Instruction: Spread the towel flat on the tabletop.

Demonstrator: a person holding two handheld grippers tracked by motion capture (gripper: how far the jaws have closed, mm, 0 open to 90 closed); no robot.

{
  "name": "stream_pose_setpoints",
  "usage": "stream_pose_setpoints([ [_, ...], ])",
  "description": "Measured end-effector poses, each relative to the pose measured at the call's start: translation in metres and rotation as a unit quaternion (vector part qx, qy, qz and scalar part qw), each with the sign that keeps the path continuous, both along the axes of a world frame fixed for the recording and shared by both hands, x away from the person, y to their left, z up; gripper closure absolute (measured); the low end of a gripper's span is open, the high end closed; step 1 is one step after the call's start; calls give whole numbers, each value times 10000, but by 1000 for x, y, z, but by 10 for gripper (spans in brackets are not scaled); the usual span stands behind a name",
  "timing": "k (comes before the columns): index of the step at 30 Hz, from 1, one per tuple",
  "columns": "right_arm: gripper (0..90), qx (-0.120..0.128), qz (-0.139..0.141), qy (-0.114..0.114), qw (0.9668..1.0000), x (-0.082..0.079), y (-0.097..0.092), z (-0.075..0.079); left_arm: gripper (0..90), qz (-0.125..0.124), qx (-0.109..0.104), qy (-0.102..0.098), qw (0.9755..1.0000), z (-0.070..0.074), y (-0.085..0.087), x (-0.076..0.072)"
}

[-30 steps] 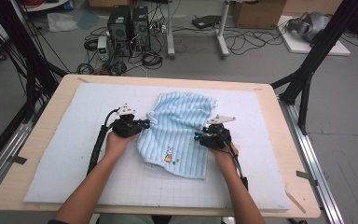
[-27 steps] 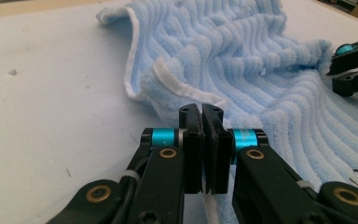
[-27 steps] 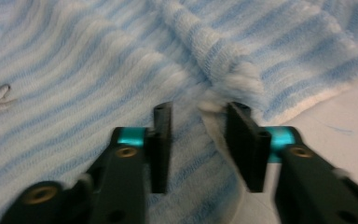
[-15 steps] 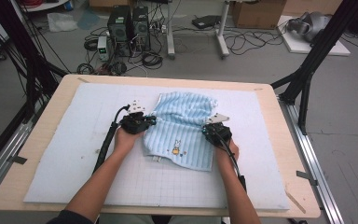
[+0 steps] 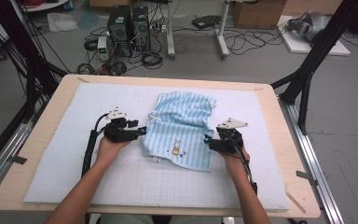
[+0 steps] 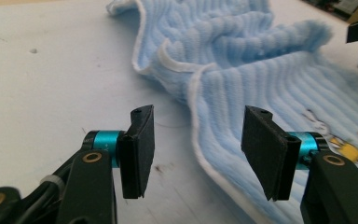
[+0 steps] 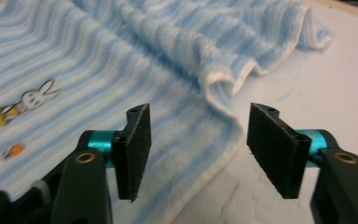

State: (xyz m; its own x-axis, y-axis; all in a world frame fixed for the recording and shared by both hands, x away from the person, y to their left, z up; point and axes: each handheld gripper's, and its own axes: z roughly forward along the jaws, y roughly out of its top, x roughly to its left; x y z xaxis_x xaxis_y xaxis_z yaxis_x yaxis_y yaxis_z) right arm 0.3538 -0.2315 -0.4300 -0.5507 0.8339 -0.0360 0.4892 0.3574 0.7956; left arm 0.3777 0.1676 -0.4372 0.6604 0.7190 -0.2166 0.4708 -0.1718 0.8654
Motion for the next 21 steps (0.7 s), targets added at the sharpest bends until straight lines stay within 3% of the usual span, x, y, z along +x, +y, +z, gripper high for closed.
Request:
stream_pose_setpoints([
  [1,330,61,-5,12,10000,-4,-1,1,448,-49,-51,72,9999,1,1,-6],
  [3,323,201,36,4,9998,-14,-6,0,439,-110,-163,-47,9998,0,3,-20],
  [5,320,293,34,48,9996,-25,-10,-1,378,-66,-190,-142,9997,-2,5,-29],
  [9,306,352,-103,174,9992,-40,-18,-6,228,134,-190,-50,9997,-6,4,-36],
  [12,306,302,-148,196,9992,-54,-21,-7,284,-33,-1,82,10000,-11,-3,-41],
  [14,306,293,-150,199,9993,-61,-24,-6,351,-240,289,80,9993,-13,-9,-44],
  [18,305,307,-190,170,9992,-71,-28,-8,507,-344,860,135,9956,-13,-21,-47],
  [21,305,307,-197,238,9990,-76,-30,-13,655,-537,1020,92,9933,-14,-28,-48],
])
